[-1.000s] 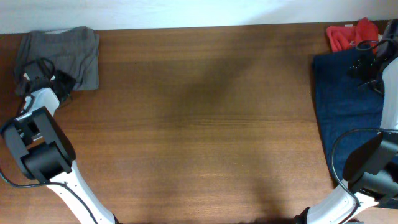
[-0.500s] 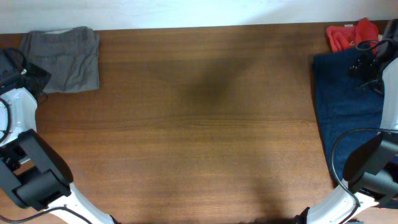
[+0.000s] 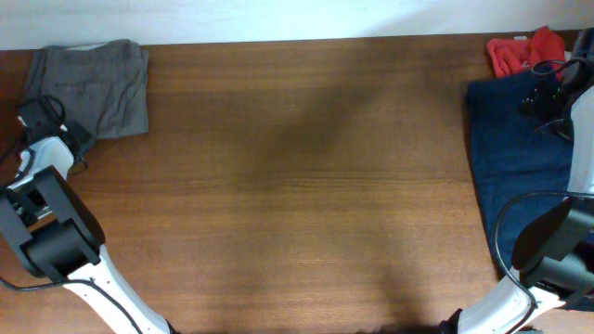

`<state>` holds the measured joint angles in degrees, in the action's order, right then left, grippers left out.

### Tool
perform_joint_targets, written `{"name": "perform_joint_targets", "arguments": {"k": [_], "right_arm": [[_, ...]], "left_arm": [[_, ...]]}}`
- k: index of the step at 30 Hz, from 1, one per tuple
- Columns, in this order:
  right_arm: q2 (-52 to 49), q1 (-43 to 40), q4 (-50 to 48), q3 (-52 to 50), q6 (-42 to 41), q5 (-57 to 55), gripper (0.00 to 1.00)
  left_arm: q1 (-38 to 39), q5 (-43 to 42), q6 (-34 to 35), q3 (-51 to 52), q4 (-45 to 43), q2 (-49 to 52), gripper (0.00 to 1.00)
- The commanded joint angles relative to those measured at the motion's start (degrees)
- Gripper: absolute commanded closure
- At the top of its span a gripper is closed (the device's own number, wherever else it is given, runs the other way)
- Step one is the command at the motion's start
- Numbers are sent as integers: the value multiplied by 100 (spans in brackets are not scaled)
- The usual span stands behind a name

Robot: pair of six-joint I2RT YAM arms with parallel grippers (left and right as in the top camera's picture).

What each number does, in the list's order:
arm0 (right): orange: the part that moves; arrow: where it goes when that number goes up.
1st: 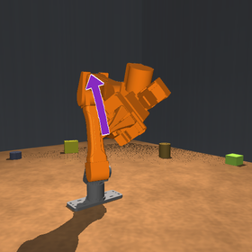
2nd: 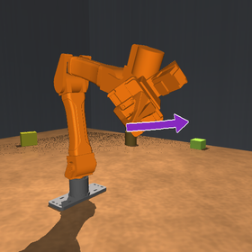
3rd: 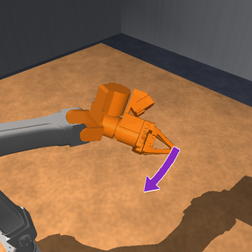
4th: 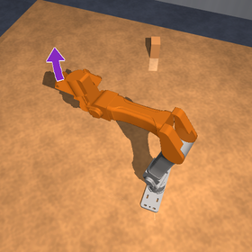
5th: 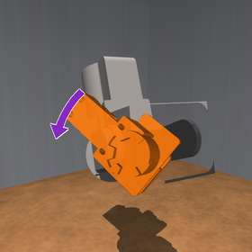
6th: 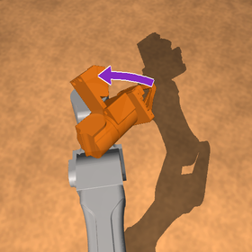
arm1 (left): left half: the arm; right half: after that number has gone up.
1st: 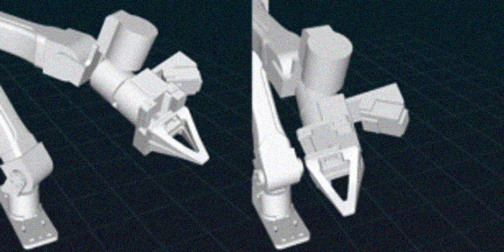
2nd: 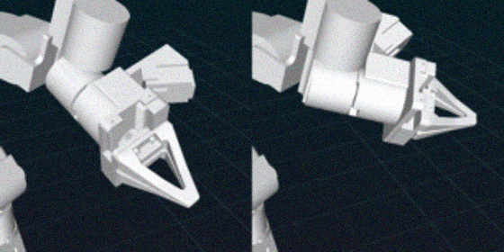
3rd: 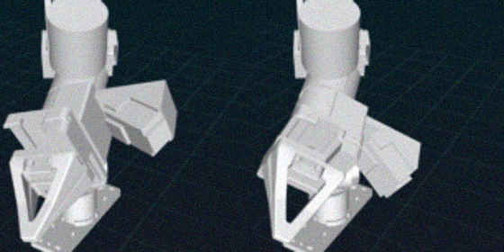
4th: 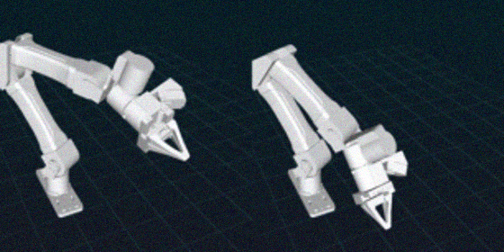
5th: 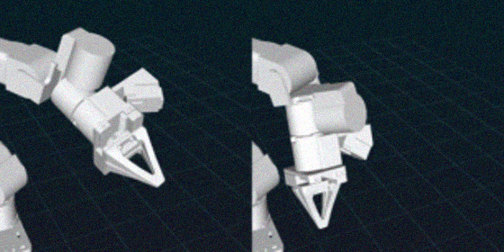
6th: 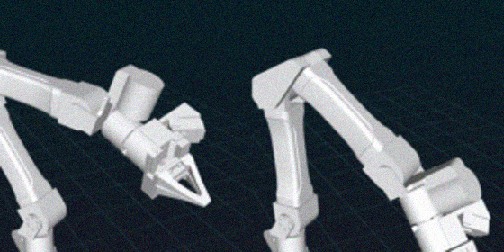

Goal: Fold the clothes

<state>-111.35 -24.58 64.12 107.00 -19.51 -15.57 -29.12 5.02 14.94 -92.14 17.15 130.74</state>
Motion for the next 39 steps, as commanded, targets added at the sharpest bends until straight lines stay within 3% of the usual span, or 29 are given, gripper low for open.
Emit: {"name": "perform_joint_targets", "arguments": {"k": [1,6,10,16,25,31,33,36,38,39], "right_arm": [[37,-20,-2,79,-46,-52,2],[37,-20,-2,79,-46,-52,2],[37,-20,-2,79,-48,-55,2],[37,-20,-2,79,-48,-55,2],[37,-20,-2,79,-46,-52,2],[37,-20,-2,79,-46,-52,2],[37,-20,-2,79,-48,-52,2],[37,-20,-2,79,-46,-52,2],[37,-20,-2,79,-46,-52,2],[37,-20,-2,79,-46,-55,2]], "left_arm": [[-22,83,-175,-4,111,-516,99],[96,76,-177,-4,-608,-1202,99],[94,79,-197,-4,-1034,-723,99],[83,68,-1215,-4,-1480,72,99],[-2,59,-1224,-7,-846,225,99],[278,39,-1196,-7,-737,-1167,98],[472,-361,-1154,-4,-634,-1543,78],[654,-1331,-1154,-2,-155,-1460,78],[841,-1388,-1154,-2,39,-1110,79],[920,-1386,-1156,-2,57,-918,91]]}}
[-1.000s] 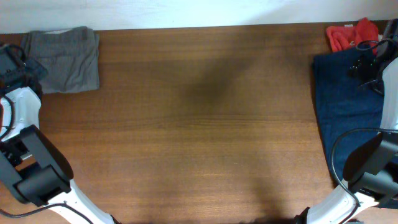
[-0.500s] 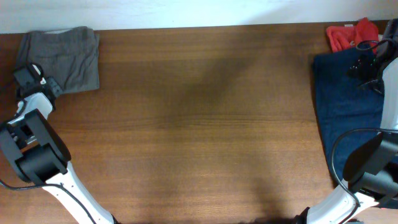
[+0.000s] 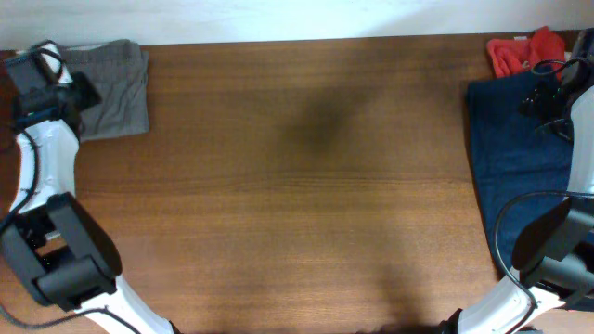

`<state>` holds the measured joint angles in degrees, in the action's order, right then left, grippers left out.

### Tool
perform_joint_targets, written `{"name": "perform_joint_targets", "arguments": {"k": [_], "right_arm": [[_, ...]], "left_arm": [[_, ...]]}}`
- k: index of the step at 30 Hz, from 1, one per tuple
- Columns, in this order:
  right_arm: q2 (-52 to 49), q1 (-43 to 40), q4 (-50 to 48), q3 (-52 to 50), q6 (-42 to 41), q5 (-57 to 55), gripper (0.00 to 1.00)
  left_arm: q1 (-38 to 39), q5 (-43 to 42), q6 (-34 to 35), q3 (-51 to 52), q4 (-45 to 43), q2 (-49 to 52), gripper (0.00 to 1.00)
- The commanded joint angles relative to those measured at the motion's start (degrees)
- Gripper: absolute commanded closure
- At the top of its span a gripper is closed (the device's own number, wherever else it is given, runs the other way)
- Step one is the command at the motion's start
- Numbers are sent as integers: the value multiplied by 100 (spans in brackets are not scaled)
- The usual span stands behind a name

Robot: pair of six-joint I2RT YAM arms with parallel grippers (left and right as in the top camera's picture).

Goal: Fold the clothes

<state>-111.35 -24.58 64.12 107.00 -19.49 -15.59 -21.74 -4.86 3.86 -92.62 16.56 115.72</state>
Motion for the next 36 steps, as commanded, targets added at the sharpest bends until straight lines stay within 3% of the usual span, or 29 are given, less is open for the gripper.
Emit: {"name": "perform_joint_targets", "arguments": {"k": [1,5,7,10,11,13,14,15,20,26,30,34,36], "right_arm": [[37,-20,-2,79,-50,-50,2],[37,-20,-2,79,-48,-52,2],[37,-20,-2,79,-48,-52,2],[37,-20,-2,79,-48,-50,2],[37,-20,-2,79,-50,-50,2],[37,-20,-2,79,-50,-50,2],[37,-20,-2,79,-48,-50,1],[37,-20,-2,79,-50,-50,2],[37,-20,-2,79,-50,-50,2],[37,-20,-2,79,-50,-50,2],[37,-20,-2,79,-48,-50,2],[37,-20,-2,79,-48,-50,2],[37,-20,-2,79,-48,-52,2]], "left_arm": [[258,-396,-48,46,109,817,95],[337,-393,-48,46,4,1410,94],[337,-398,-48,46,170,1478,83],[337,-577,-48,42,402,1405,82],[337,-828,-48,42,540,1329,78],[330,-1427,-46,42,723,1108,54],[332,-1794,-39,42,765,920,34],[330,-2026,144,44,811,636,1],[332,-2026,317,42,1556,-647,1],[337,-2430,568,44,4140,-1971,1],[391,-2430,79,181,5436,-3008,1],[752,-2428,-48,1425,5370,-4819,1],[774,-2430,-46,1652,5512,-5191,1]]}}
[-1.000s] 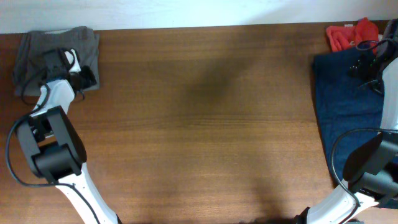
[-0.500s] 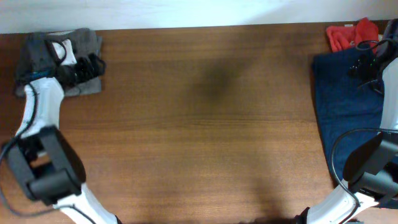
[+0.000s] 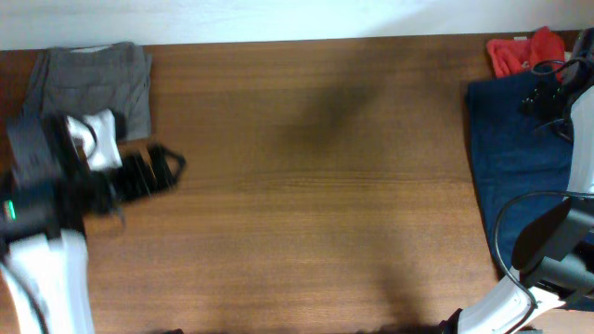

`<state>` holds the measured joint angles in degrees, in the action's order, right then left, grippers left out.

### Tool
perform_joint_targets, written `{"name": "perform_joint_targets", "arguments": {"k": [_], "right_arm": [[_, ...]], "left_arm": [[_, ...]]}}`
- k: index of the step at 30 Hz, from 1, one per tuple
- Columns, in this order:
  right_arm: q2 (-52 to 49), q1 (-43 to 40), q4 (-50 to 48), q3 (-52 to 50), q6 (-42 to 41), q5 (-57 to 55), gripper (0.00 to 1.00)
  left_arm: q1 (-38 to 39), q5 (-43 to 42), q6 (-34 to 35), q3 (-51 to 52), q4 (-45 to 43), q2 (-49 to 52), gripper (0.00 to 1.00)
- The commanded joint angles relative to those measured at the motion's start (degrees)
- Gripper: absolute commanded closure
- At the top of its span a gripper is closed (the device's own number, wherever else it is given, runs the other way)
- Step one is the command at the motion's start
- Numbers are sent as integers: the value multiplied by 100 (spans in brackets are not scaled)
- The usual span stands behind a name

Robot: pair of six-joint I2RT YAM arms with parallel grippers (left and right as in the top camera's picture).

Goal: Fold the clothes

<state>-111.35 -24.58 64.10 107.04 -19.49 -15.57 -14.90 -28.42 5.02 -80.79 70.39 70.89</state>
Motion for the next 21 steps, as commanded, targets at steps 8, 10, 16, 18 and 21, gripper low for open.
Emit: {"name": "perform_joint_targets", "arguments": {"k": [8,10,16,18,21], "right_arm": [[37,-20,0,74,-48,-55,2],[37,-20,0,74,-48,-52,2],[37,-20,0,74,-48,-52,2],[37,-20,0,74,-48,-52,2],[37,-20,0,74,-48,-55,2]], "left_arm": [[87,-68,-166,586,879,-1818,1],[87,129,-168,586,1198,-1818,1],[911,103,-168,1185,256,-2326,1],[1309,367,-173,2216,-1235,-2994,1],[1517,577,-175,4382,-3519,-4310,1]]}}
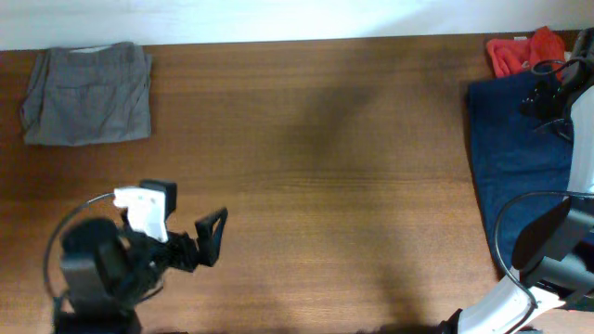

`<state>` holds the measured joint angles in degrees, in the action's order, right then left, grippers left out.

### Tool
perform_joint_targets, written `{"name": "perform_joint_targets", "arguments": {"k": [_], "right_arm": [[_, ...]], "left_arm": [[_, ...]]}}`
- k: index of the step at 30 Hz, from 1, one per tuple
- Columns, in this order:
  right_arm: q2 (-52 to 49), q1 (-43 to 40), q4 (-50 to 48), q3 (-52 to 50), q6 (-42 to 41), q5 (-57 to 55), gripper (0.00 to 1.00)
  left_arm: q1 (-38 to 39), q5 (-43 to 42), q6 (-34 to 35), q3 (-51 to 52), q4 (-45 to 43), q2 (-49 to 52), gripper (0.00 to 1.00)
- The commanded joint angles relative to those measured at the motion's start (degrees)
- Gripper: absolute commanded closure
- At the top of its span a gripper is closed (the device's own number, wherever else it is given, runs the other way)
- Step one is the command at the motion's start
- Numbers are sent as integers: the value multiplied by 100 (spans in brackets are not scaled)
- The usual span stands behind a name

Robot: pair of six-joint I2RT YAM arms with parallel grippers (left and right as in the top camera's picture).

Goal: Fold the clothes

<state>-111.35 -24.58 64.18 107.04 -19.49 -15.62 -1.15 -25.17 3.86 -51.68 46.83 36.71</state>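
Note:
A folded grey garment (88,93) lies flat at the table's far left corner, with nothing touching it. A dark blue cloth (515,172) is spread along the right edge, and a crumpled red cloth (518,51) sits behind it. My left gripper (212,237) hovers low over bare wood near the front left, its fingers apart and empty. My right gripper (538,97) rests at the blue cloth's far end; its jaws are too dark to read.
The brown wooden table (316,167) spans the whole view. A white wall strip runs along the far edge. The right arm's cable loops over the blue cloth near the right edge.
My left arm has drawn back from just below the grey garment to the front left of the table. The grey garment now shows in full. The right arm has not moved.
My left gripper was at the grey garment's near left edge, then at its far left corner. Then it was off the garment, over the wood beside it. Now it is pulled back toward the front, and the garment lies folded. The right arm stayed on the blue cloth throughout.

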Motion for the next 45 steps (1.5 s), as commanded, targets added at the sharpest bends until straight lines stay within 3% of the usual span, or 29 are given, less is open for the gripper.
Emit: {"name": "perform_joint_targets", "arguments": {"k": [1,5,8,12,17,37,41,45], "right_arm": [[37,-20,-9,74,-48,-50,2],[37,-20,-9,74,-48,-50,1],[37,-20,-9,74,-50,-48,2],[37,-20,-9,74,-48,-50,2],[37,-20,-9,74,-48,-48,2],[35,7,-7,74,-48,-50,2],[442,409,-7,74,-48,-48,2],[1523,1325,-7,74,-50,-48,2]], "left_arm": [[173,249,-92,1926,-1609,-1139,1],[341,518,-92,4017,-4109,-1980,1],[341,890,-92,4743,-4819,-2524,1],[341,1759,-92,5112,-4760,-3390,1],[487,2647,-96,5119,-4207,-3644,1],[485,2586,-92,5119,-4207,-3641,1],[485,2586,-92,5119,-4205,-3641,1],[485,2586,-92,5119,-4207,-3641,1]]}}
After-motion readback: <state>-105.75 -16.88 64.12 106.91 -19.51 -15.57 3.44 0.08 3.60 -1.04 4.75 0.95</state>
